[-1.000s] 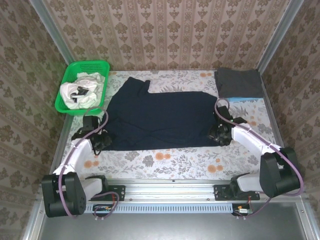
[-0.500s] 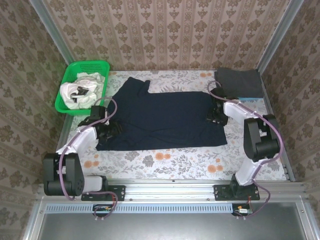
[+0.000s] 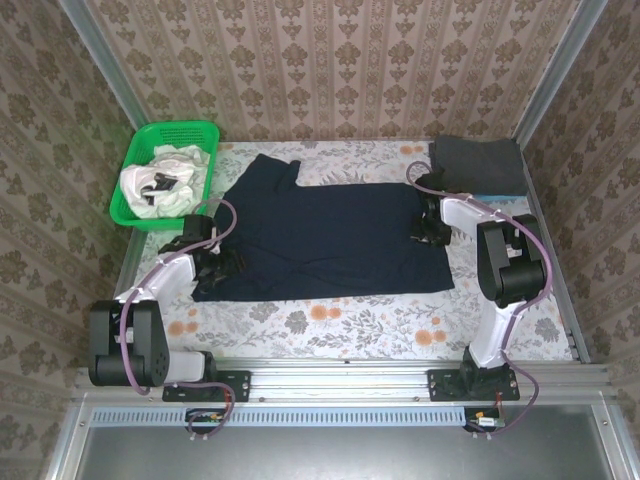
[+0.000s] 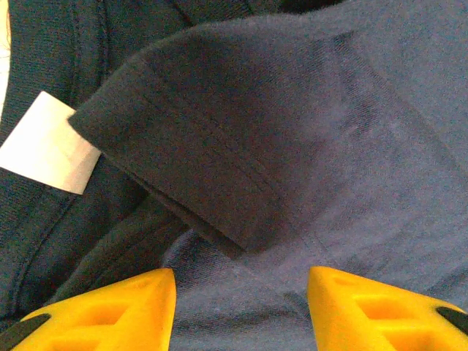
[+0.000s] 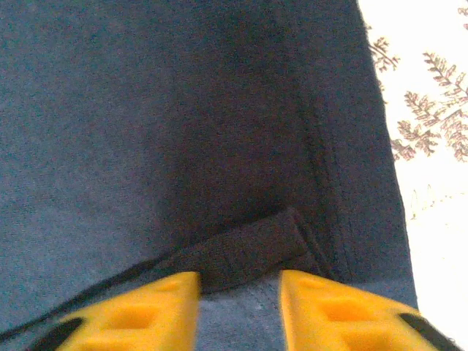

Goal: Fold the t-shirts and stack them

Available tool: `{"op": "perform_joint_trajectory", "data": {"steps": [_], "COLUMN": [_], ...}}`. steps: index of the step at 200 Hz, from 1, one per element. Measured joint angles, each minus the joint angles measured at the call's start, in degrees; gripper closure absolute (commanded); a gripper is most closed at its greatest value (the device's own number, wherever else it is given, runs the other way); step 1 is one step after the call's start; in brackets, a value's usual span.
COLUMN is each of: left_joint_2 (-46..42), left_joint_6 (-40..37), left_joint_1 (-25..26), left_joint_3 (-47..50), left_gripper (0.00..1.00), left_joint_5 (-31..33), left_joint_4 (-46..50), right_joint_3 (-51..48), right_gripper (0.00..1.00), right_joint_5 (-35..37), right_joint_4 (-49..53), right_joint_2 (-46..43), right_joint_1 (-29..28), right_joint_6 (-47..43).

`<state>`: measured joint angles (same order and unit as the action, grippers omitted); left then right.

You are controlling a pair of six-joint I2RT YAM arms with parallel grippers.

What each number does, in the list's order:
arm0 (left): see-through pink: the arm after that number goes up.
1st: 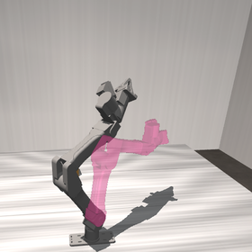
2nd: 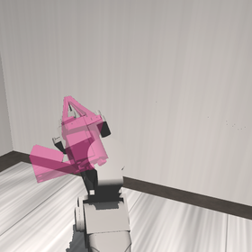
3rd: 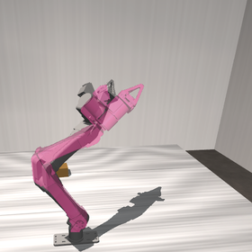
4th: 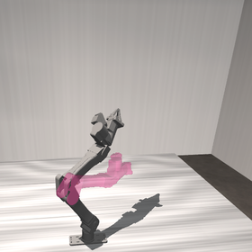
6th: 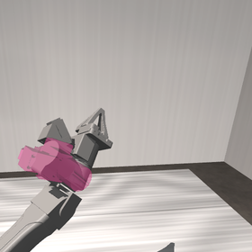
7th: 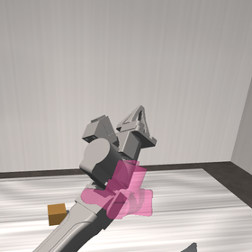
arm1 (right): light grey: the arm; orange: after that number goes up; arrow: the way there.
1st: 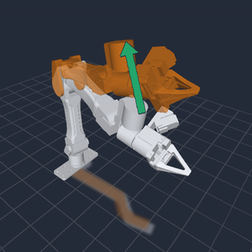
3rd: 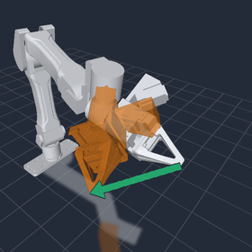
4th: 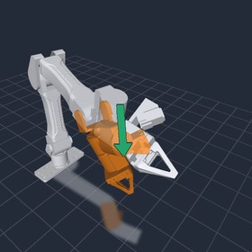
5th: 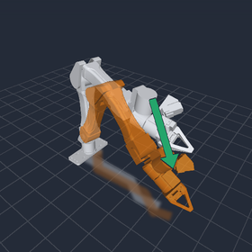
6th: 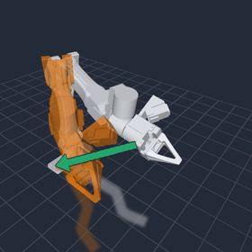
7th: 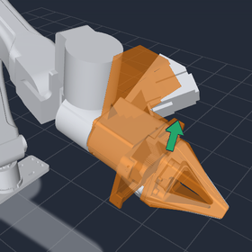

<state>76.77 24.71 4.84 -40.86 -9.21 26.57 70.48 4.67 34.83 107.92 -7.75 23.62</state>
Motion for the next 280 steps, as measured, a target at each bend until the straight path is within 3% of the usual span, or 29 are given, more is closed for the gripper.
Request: {"op": "perform_joint_trajectory", "data": {"steps": [37,69,96,113,145,164,183,223,264,280], "left_joint_2": [0.0,0.0,0.0,0.0,0.0,0.0,0.0,0.0,0.0,0.0], "left_joint_6": [-0.2,-0.4,-0.4,-0.5,-0.6,-0.5,-0.5,-0.5,-0.5,-0.6], "left_joint_1": [0.0,0.0,0.0,0.0,0.0,0.0,0.0,0.0,0.0,0.0], "left_joint_3": [0.0,0.0,0.0,0.0,0.0,0.0,0.0,0.0,0.0,0.0], "left_gripper": [0.49,0.49,0.49,0.49,0.49,0.49,0.49,0.49,0.49,0.55], "left_joint_5": [0.0,0.1,0.1,0.1,0.0,0.0,0.1,0.2,0.2,0.2], "left_joint_4": [0.0,0.0,0.0,0.0,0.0,0.0,0.0,0.0,0.1,0.2], "right_joint_3": [0.0,-0.7,-1.1,-0.9,-0.3,0.4,0.6,0.6,0.2,-0.4], "right_gripper": [1.0,1.0,0.6,0.53,0.49,0.55,0.71,0.87,0.95,0.98], "right_joint_5": [0.1,0.7,2.6,2.9,3.1,2.4,1.3,1.4,2.8,3.7], "right_joint_4": [0.5,2.0,3.1,3.7,4.1,4.0,3.1,3.1,3.6,4.8], "right_joint_2": [-0.6,-5.7,-9.0,-7.6,-1.0,0.8,0.9,0.9,-0.3,-2.4], "right_joint_1": [0.0,0.0,0.1,0.7,1.4,1.8,1.9,1.9,1.8,1.5], "right_joint_6": [-0.2,0.3,0.3,-1.0,-3.0,-4.2,-5.0,-5.3,-5.0,-4.7]}}
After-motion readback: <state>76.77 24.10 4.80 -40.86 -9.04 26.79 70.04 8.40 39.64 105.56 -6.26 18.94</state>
